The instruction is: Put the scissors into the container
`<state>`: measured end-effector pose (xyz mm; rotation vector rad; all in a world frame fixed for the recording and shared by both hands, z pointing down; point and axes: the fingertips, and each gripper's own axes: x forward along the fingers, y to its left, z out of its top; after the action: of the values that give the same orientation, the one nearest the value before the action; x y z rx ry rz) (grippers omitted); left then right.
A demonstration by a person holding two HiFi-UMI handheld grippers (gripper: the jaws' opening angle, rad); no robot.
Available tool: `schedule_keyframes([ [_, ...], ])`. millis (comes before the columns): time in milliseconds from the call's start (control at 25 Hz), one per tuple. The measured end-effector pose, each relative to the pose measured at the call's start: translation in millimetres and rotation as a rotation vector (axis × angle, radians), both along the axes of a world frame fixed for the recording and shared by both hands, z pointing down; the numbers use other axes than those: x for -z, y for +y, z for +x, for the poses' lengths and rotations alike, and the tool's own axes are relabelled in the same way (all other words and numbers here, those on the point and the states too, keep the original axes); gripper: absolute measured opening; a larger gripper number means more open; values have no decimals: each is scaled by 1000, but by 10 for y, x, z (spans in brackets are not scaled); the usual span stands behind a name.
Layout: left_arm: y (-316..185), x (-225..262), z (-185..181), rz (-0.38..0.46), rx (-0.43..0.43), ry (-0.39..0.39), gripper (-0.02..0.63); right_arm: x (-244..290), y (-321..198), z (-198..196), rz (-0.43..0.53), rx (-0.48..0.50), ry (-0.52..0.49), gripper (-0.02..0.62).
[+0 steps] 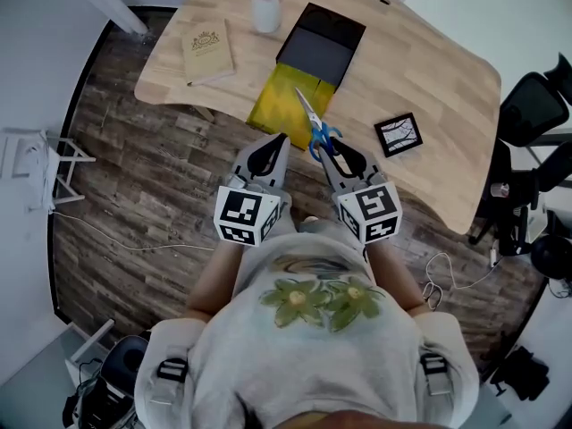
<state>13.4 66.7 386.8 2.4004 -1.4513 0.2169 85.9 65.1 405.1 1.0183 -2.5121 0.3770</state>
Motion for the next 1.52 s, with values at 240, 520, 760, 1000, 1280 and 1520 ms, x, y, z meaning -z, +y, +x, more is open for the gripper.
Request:
schedule_keyframes([
  [240,-199,-40,-198,-7,-11,-7,8,-161,-103,-148,-42,-12,25,81],
  [520,-360,-96,-403,-18,-37,-20,8,-274,-244,-274,-65,-54,41,81],
  [760,-500,-108,-559,-15,-78,-27,8,-365,-394,-407,-76,-98,60,81],
  [1000,-607,-146,-646,-24,-152,-25,8,-462,-488,-527,-96,-149,81,81],
  [1280,-646,-299,-730,-57,-181,-10,8,-596,-550,-567,-126,-180,102,81],
  [1520,-761,-390,-780,-69,-175,-11,6,-655,-701,-555,-136,-192,106,81],
])
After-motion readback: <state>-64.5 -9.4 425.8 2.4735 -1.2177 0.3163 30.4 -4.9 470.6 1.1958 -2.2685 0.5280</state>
